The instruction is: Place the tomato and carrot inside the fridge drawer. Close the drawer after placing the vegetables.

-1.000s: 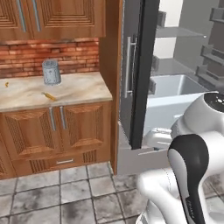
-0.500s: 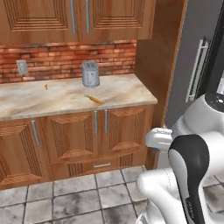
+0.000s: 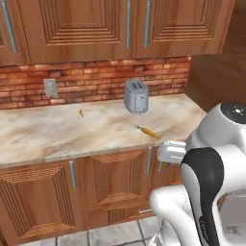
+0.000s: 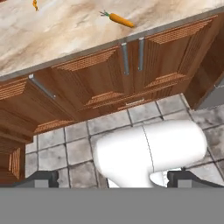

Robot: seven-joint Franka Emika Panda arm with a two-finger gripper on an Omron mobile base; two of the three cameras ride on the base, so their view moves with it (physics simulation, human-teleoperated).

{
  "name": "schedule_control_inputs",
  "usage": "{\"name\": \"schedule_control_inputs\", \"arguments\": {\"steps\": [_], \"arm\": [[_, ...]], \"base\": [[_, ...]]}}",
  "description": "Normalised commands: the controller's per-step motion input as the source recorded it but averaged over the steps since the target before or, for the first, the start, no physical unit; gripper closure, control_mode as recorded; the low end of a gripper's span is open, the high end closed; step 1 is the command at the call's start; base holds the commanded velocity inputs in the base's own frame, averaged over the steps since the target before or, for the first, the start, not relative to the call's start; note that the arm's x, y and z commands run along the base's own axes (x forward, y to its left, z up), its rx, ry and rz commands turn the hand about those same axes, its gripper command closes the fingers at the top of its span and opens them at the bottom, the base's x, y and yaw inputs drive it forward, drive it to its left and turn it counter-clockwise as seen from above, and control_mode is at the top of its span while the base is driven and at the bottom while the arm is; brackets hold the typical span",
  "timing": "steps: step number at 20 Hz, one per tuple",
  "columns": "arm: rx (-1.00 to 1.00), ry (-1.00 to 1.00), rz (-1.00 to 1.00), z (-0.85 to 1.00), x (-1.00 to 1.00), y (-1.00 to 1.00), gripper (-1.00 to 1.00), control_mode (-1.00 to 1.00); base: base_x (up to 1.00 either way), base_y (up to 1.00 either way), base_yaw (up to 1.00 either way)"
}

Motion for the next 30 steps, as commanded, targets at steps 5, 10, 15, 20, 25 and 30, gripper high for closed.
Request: {"name": "schedule_control_inputs", "arguments": {"steps": [5, 10, 15, 20, 25, 30], "arm": [[0.03, 0.00, 0.01, 0.00, 0.18, -0.18, -1.00, -1.00], [0.09, 0.02, 0.12, -0.11, 1.00, -0.66, -1.00, -1.00], [0.00, 0.11, 0.17, -0.31, 1.00, -0.21, -1.00, -1.00], [-0.13, 0.07, 0.12, -0.85, 1.00, 0.38, -1.00, -1.00], [-0.25, 0.06, 0.12, -0.69, 0.76, 0.17, -1.00, -1.00], [0.00, 0.00, 0.15, 0.00, 0.72, -0.50, -1.00, -1.00]], "base": [[0.77, -0.25, 0.00], [0.00, 0.00, 0.00], [0.00, 0.00, 0.00], [0.00, 0.00, 0.00], [0.00, 0.00, 0.00], [0.00, 0.00, 0.00]]}}
